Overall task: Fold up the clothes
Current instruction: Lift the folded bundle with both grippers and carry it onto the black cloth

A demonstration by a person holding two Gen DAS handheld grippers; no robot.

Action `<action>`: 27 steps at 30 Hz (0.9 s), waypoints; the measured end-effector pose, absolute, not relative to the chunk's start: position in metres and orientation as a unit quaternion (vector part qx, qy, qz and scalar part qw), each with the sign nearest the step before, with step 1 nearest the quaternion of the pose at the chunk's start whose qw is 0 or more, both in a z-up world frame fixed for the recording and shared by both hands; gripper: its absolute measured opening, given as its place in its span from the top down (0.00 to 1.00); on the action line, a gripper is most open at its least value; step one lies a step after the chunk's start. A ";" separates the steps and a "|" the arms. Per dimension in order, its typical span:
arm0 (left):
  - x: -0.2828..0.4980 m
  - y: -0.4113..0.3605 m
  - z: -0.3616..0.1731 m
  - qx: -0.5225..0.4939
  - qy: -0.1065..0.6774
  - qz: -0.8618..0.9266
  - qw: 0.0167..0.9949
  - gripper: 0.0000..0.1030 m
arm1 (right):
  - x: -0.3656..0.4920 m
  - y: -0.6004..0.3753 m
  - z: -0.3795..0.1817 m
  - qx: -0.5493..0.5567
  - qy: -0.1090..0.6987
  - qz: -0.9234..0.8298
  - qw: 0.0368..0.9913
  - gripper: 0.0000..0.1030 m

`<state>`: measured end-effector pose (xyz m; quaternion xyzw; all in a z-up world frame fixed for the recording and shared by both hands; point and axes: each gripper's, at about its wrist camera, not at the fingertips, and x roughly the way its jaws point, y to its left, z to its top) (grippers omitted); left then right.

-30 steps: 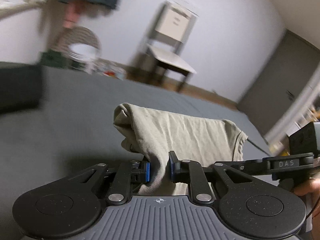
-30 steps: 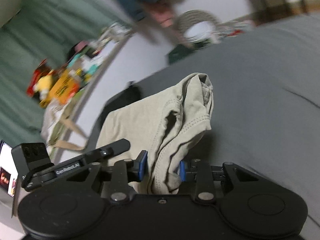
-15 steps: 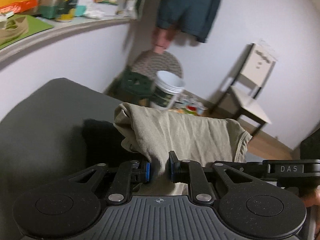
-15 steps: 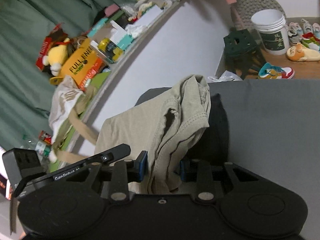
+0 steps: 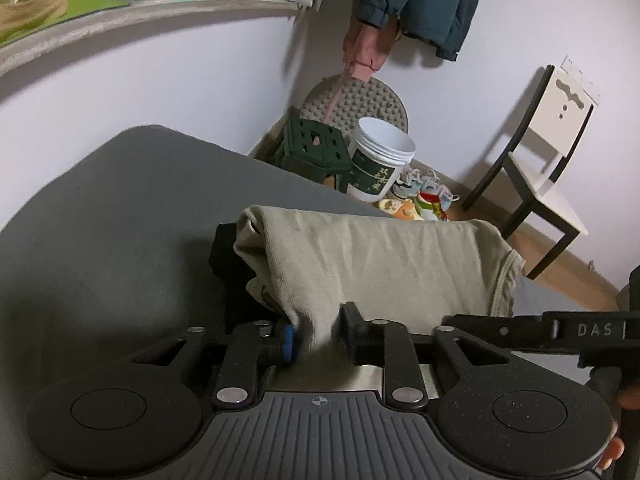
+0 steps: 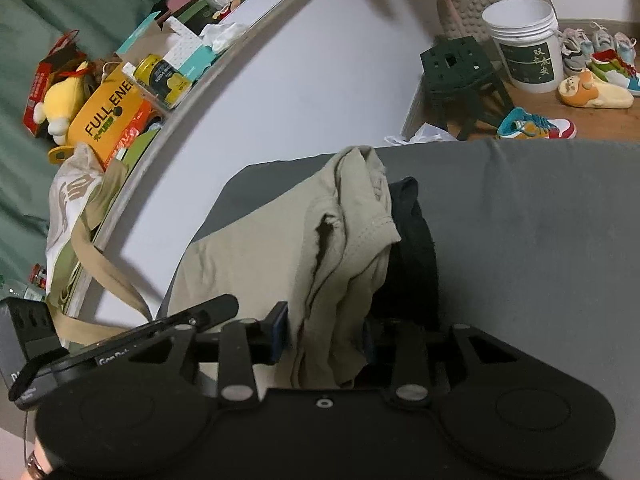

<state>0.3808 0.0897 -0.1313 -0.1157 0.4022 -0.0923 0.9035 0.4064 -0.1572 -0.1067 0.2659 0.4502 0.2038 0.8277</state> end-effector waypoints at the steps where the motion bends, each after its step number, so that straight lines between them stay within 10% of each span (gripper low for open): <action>1: 0.379 0.091 -0.129 -0.116 0.403 -0.094 0.903 0.72 | 0.406 -0.159 -0.105 0.267 0.448 0.199 0.830 0.60; 3: 0.375 0.096 -0.123 -0.114 0.401 -0.091 0.904 0.68 | 0.405 -0.158 -0.101 0.266 0.441 0.200 0.833 0.47; 11: 0.335 0.119 -0.077 -0.136 0.314 -0.115 0.933 0.50 | 0.401 -0.150 -0.081 0.262 0.412 0.222 0.844 0.46; 19: 0.373 0.113 -0.124 -0.261 0.349 -0.108 0.894 0.48 | 0.408 -0.135 -0.081 0.245 0.405 0.209 0.856 0.52; 24: 0.378 0.130 -0.152 -0.302 0.350 -0.104 0.881 0.48 | 0.413 -0.142 -0.097 0.257 0.414 0.190 0.852 0.72; 27: 0.359 0.130 -0.140 -0.305 0.337 -0.116 0.883 0.48 | 0.402 -0.151 -0.085 0.281 0.405 0.212 0.844 0.54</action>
